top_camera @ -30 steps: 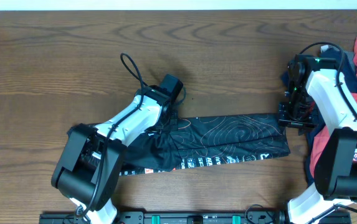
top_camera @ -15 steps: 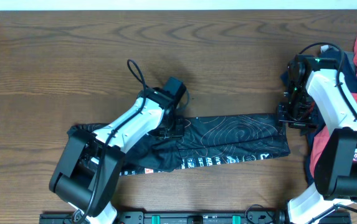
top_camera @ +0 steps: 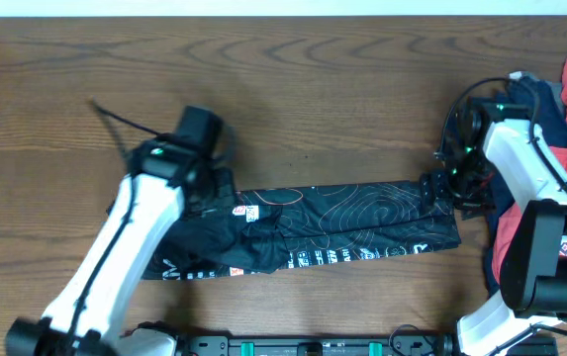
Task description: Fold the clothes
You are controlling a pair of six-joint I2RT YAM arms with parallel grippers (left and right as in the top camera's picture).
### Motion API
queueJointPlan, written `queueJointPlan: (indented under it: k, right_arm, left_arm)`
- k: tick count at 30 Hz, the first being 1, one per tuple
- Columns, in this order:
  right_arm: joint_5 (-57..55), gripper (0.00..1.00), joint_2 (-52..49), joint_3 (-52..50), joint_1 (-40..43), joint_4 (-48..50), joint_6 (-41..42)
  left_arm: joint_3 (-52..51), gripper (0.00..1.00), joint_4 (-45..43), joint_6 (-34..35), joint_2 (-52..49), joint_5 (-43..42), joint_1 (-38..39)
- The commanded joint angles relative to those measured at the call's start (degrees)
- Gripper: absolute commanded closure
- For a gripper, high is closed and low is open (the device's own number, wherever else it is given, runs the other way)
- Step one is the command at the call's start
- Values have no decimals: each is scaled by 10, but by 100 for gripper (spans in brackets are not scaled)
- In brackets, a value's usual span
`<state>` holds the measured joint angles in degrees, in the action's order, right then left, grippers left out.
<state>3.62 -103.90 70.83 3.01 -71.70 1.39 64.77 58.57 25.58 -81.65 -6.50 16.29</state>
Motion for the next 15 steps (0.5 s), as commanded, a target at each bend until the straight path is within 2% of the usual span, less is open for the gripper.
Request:
queueJointPlan:
  k: [1, 7, 15]
  right_arm:
    - [26, 15, -3, -43, 8, 45, -34]
    - [26, 14, -3, -111, 8, 163, -34]
    - [-34, 12, -3, -159, 8, 220, -10]
  left_arm:
    - [14, 37, 7, -2, 29, 40, -30]
    - [10, 35, 6, -2, 31, 40, -42]
    - [10, 35, 7, -2, 31, 40, -42]
